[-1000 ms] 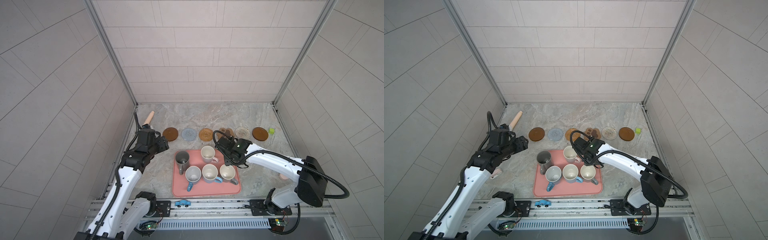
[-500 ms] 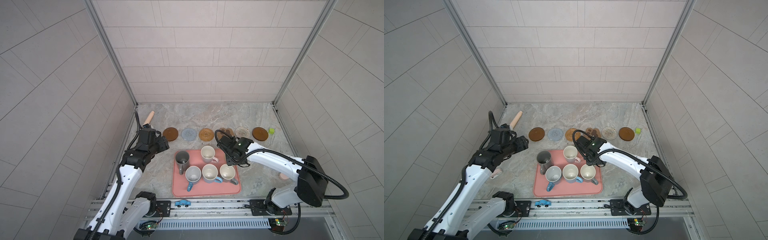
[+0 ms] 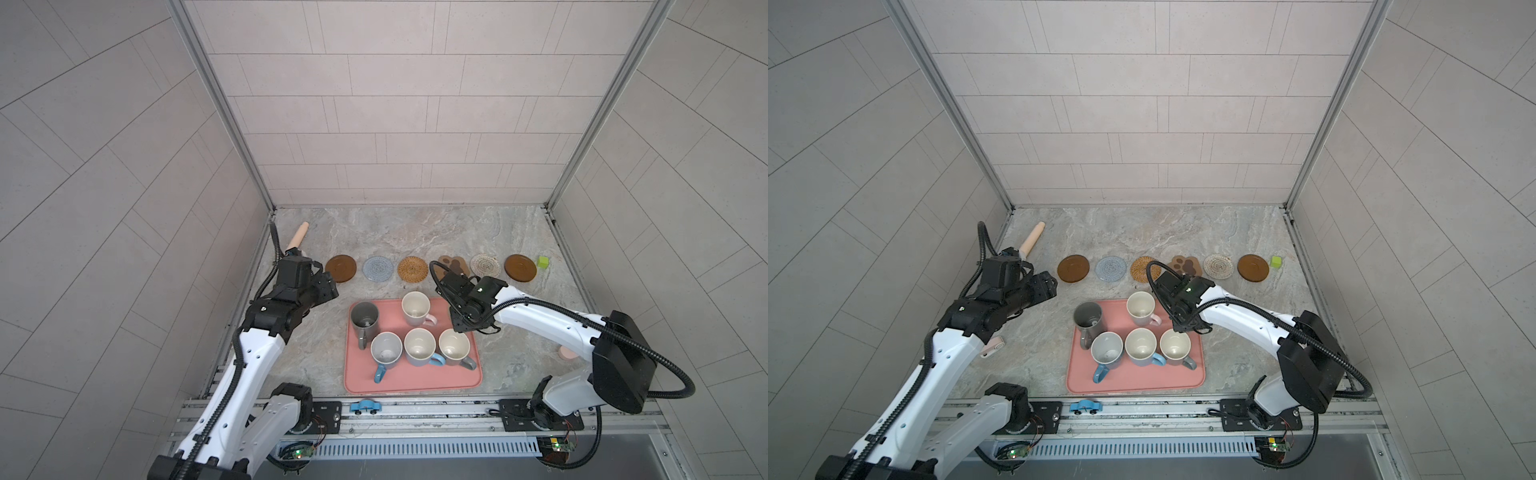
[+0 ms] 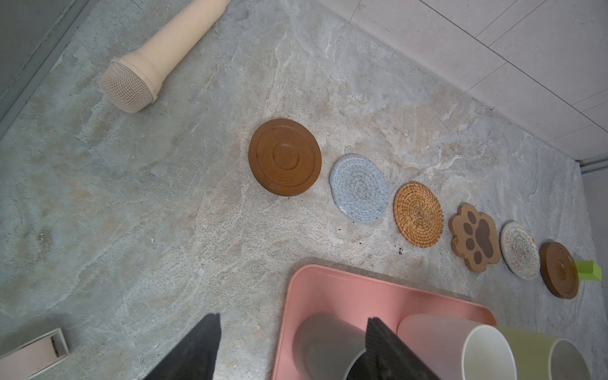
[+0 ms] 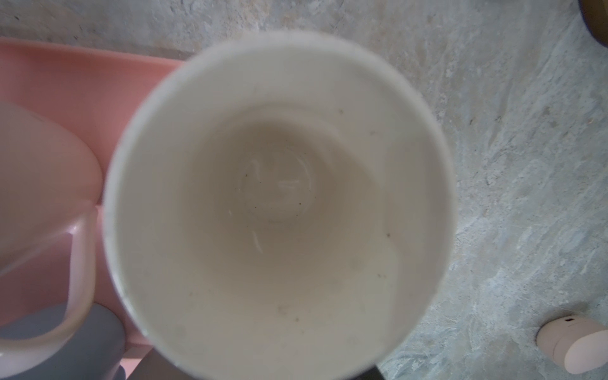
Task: Place cups on coasters
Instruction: Pick up the cup from the tray.
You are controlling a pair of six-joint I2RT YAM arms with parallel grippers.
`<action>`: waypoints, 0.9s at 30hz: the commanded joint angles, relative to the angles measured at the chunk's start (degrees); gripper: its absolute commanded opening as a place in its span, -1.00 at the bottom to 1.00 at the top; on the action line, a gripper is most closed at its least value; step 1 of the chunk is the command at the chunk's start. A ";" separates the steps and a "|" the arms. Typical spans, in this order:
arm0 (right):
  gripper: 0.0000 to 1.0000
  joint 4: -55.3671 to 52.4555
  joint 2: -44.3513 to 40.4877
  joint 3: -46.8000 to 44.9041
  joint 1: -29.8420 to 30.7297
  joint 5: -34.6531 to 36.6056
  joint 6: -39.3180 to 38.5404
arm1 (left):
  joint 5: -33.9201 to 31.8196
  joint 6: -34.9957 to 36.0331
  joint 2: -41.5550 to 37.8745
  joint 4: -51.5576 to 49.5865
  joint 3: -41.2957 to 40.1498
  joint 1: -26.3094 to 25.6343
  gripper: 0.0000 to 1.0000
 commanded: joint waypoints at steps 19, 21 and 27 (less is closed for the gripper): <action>-0.57 3.96 -1.86 -3.35 -2.86 -1.45 -14.62 | -1.87 -0.96 -1.89 -0.10 -0.47 0.25 0.53; -0.60 4.61 -2.22 -3.93 -3.28 -1.51 -15.33 | -1.93 -0.96 -1.86 -0.12 -0.54 0.25 0.53; -0.69 6.13 -2.75 -4.62 -4.29 -1.76 -17.15 | -2.30 -0.96 -1.71 -0.17 -0.55 0.20 0.53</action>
